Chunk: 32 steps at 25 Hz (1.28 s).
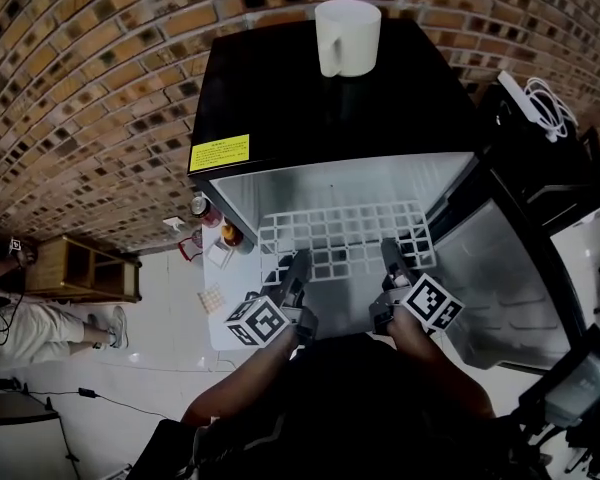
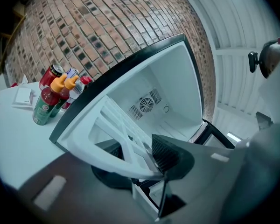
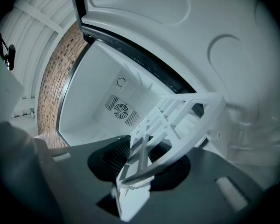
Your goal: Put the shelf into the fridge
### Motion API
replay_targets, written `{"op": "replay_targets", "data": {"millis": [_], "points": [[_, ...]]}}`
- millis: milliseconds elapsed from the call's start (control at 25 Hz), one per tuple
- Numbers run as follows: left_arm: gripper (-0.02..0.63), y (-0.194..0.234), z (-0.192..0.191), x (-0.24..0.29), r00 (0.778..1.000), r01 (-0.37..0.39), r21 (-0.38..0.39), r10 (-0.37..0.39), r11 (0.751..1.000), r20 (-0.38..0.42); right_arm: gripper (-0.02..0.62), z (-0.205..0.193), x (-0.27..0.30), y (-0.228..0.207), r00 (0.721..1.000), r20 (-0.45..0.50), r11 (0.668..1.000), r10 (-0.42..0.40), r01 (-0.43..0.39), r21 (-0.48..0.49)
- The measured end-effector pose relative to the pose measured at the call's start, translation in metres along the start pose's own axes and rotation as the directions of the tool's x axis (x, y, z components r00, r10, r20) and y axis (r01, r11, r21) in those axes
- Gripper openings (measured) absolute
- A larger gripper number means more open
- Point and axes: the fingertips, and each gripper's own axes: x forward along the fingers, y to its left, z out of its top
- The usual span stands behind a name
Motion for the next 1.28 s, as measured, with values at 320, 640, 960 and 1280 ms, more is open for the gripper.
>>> {"op": "replay_targets", "data": {"millis": [320,640,960,1280], "points": [[0.121,0.005,0.003,0.010,1.000,-0.011,0.005,0.011,1.000,0.024,0.129,0.007,0.014,-0.004,1.000,-0.005,1.000,0.007,-0.007,0.015],[0.123,0.013,0.011,0.023,0.999,-0.021,0.010,0.021,1.000,0.026,0.130,0.012,0.030,-0.004,1.000,-0.012,1.000,0.001,-0.001,-0.006],[0.126,0.021,0.017,0.036,0.999,-0.010,0.034,0.008,0.999,0.048,0.132,0.015,0.046,-0.008,1.000,-0.002,1.000,-0.002,0.002,0.009],[0.124,0.026,0.027,0.049,0.998,-0.016,0.023,0.015,1.000,0.067,0.152,0.023,0.063,-0.010,0.999,0.023,0.999,-0.030,0.031,-0.036]]}}
